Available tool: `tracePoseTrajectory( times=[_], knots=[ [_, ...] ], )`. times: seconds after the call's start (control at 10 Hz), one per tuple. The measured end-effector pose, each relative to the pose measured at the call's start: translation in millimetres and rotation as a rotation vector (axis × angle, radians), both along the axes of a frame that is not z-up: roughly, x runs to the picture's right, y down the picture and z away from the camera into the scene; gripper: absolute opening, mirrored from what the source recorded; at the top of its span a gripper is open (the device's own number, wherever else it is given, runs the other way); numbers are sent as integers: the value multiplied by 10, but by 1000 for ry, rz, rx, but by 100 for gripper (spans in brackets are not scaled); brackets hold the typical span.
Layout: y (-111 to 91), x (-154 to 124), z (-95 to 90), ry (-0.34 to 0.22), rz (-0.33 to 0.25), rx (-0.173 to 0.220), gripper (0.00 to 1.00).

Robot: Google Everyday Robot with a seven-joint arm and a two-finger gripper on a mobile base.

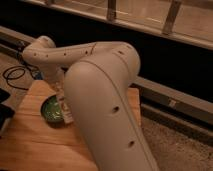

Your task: Place the bottle in the ceramic bowl

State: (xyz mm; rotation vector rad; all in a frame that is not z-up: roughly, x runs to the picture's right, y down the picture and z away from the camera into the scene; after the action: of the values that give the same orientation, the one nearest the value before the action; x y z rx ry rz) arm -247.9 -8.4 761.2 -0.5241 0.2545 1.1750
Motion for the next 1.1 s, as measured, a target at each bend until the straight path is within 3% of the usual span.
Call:
tracePoseTrajectory(
  times=[0.2, 0.4, 0.6, 0.9, 1.1],
  knots=[
    [-79, -21, -207, -198, 65, 41, 0],
    [-96, -108, -382, -329, 81, 85, 0],
    [-64, -223, -467, -351, 43, 121, 0],
    [-39, -453, -611, -328, -37, 194, 0],
    [-137, -555, -514, -246, -93, 242, 0]
  ],
)
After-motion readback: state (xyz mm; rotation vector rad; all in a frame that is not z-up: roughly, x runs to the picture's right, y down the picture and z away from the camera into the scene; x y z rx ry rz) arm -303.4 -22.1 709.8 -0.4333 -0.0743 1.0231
